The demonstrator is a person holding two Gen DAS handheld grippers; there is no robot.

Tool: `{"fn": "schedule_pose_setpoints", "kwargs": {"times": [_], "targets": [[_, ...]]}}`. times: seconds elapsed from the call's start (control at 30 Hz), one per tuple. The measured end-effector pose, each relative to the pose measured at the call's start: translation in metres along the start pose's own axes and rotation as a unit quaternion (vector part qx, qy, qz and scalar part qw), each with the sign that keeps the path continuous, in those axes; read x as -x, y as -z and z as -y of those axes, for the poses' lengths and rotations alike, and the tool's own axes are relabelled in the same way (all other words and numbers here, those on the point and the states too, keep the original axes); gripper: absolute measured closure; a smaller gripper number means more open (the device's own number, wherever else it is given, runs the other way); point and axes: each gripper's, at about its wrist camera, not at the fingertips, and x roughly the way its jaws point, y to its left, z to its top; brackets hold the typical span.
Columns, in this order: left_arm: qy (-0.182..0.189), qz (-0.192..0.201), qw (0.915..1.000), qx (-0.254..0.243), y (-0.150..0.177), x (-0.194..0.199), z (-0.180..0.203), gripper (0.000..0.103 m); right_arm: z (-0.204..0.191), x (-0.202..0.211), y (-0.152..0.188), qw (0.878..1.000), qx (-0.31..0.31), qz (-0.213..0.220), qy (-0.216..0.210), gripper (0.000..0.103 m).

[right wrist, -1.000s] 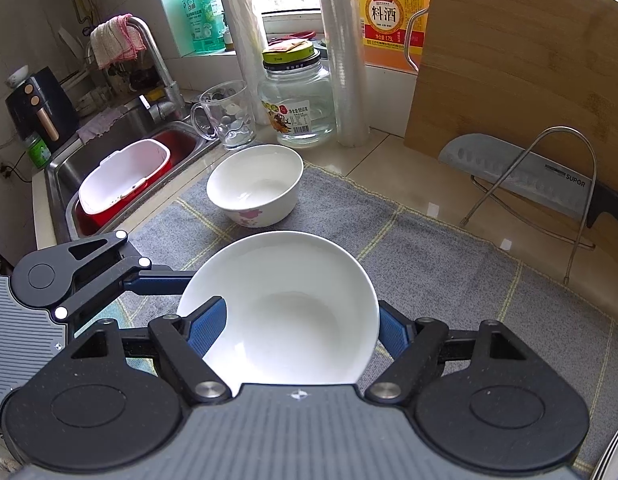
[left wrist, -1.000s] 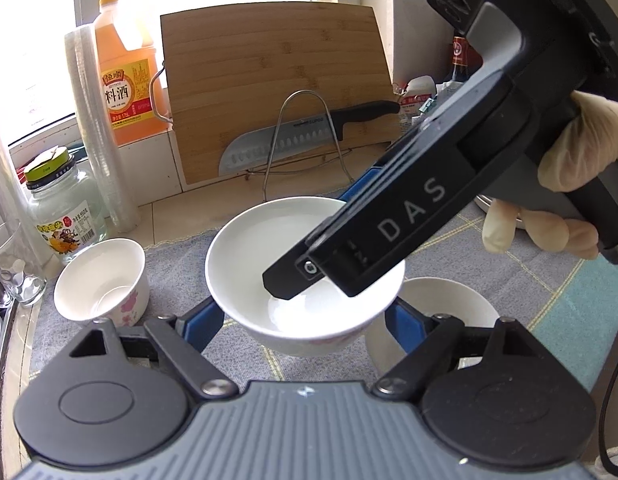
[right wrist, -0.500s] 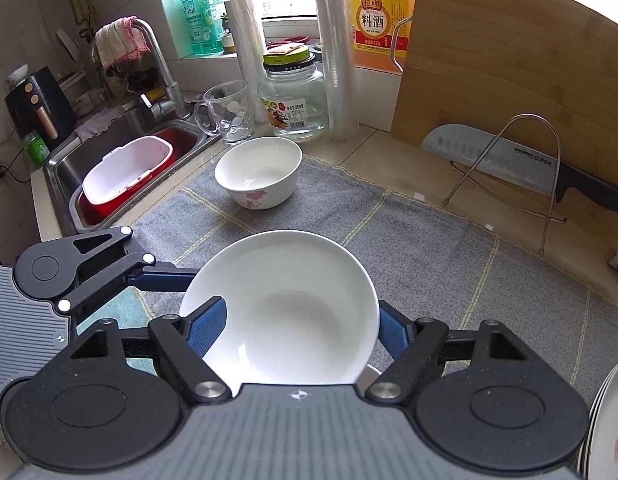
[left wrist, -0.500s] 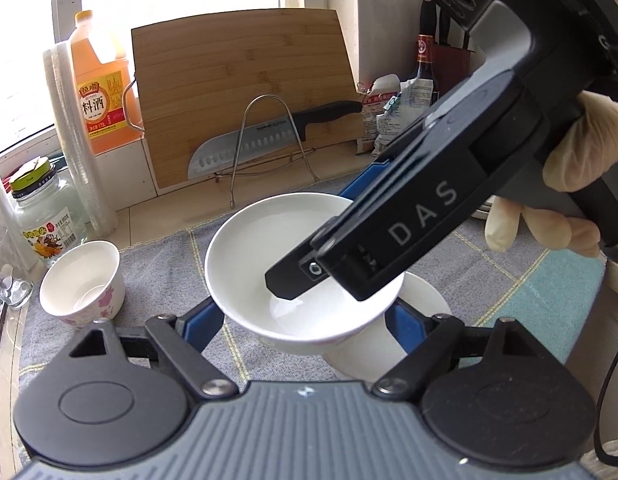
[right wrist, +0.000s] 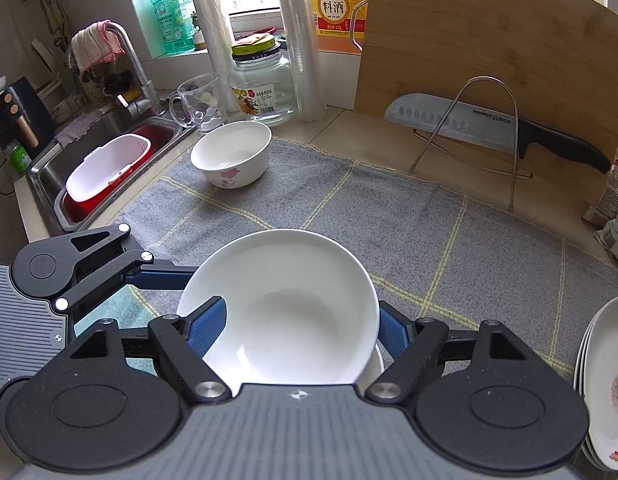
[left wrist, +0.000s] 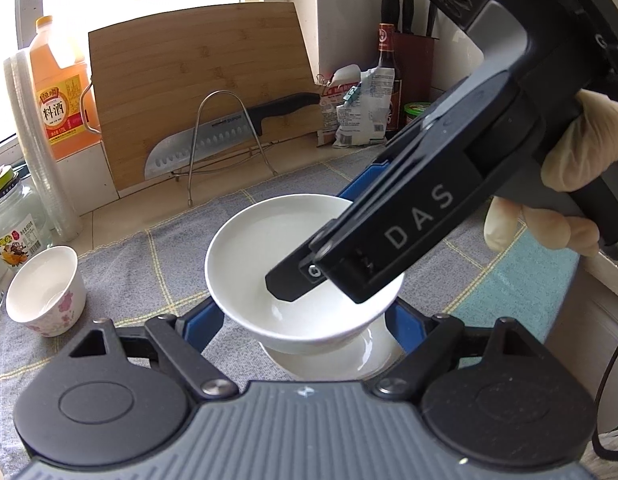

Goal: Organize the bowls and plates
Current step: 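Carry the second bowl with the right gripper over the first placed bowl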

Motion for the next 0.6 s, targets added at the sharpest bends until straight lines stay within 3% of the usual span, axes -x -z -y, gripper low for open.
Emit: {"fn": "schedule_pose_setpoints", "kwargs": {"times": [0.6], "targets": [[0.027,-0.028,0.9992,-0.011,0.011,-0.018,0.010,0.016,0.012,-0.011,0.024,0.999,-0.030,-0.024,0.007,0.019]]}}
